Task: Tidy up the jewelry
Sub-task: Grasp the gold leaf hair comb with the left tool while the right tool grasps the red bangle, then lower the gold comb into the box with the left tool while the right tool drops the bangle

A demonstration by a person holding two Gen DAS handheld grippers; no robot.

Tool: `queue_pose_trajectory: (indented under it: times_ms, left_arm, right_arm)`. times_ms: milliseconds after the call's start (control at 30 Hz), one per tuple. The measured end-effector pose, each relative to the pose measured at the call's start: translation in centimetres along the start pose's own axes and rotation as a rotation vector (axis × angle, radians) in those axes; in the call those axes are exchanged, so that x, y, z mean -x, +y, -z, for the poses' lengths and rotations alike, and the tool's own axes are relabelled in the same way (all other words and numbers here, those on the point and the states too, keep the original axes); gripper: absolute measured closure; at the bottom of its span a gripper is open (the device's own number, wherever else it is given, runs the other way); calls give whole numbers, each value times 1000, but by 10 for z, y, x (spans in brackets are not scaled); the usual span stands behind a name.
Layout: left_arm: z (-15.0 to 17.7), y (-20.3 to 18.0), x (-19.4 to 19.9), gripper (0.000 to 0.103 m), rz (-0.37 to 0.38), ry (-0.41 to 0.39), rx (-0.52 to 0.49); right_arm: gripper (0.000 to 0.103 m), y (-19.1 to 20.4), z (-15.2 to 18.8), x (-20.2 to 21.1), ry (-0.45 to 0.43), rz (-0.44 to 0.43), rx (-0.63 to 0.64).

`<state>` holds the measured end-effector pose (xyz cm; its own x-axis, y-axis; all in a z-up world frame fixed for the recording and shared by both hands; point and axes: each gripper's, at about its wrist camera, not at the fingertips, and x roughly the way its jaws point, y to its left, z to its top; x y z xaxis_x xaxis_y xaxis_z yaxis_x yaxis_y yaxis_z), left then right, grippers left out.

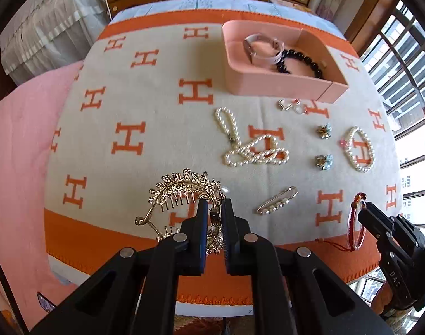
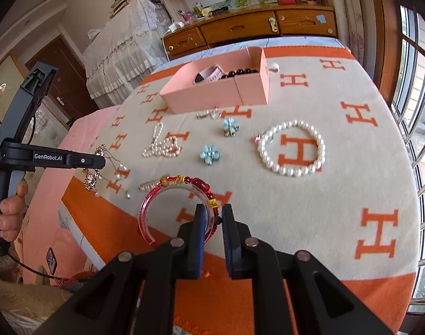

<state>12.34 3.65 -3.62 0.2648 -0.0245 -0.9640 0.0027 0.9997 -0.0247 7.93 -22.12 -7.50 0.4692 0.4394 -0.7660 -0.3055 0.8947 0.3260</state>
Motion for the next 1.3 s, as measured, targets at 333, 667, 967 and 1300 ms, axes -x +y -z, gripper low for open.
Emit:
queue_pose_trajectory:
  times_ms: [333,667,967,1300]
  left_arm:
    - [-68,-40,73,96,36,-253,-148]
    - [-149,-72,15,96,132,-245,-188]
    - [-164,-84,-62,96,135,-162,-267]
    - [-153,-68,-64,70,157,-140,-276]
  right_arm:
    - [91,-7,-98,36,-210,64,-81]
    - [91,-45,-176,-24,-234,35,-308]
    - [90,-50,-179,-92,-116,50,-344]
    - [88,-48,-167,-98,-40,61,-312]
